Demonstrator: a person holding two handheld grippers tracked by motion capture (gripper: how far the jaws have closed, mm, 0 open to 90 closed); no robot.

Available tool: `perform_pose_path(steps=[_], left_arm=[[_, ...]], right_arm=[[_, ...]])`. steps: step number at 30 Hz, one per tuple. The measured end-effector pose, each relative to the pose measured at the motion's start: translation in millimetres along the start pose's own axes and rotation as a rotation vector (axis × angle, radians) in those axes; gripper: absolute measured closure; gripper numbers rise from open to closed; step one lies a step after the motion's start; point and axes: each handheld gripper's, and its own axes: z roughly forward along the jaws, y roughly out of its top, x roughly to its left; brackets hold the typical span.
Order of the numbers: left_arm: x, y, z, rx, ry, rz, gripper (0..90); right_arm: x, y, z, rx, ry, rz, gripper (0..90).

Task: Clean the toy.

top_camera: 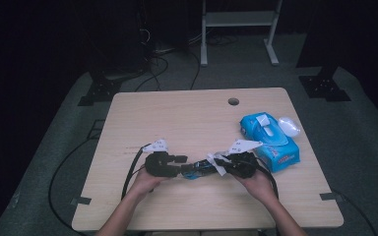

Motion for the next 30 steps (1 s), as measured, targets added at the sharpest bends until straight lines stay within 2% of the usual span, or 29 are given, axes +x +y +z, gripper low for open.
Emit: perform_pose_path(steps=[3, 5, 8, 17, 30], left_arm=[[0.2, 0.4, 1.9, 0.008, 0.005, -0.020, 51.6], [1.0, -0.3, 2.9, 0.011, -0.010, -0.037, 51.7], [0.5, -0.4, 3.6, 0.017, -0.019, -0.042, 53.0], [-5.1, -2.0, 4.8, 0.035, -0.035, -0.015, 53.3], [-6.3, -5.5, 6.0, 0.053, -0.059, -0.014, 50.6]], right_arm=[[1.0, -1.7, -2.0, -0.004, 0.007, -0.001, 81.6], [1.5, -2.4, -3.2, -0.002, 0.011, 0.002, 81.6], [2.8, -3.3, -4.4, -0.005, 0.013, -0.005, 81.6], [5.6, -7.4, -9.1, -0.007, 0.032, 0.010, 81.6], [11.0, -14.0, -14.2, -0.003, 0.038, 0.016, 81.5]])
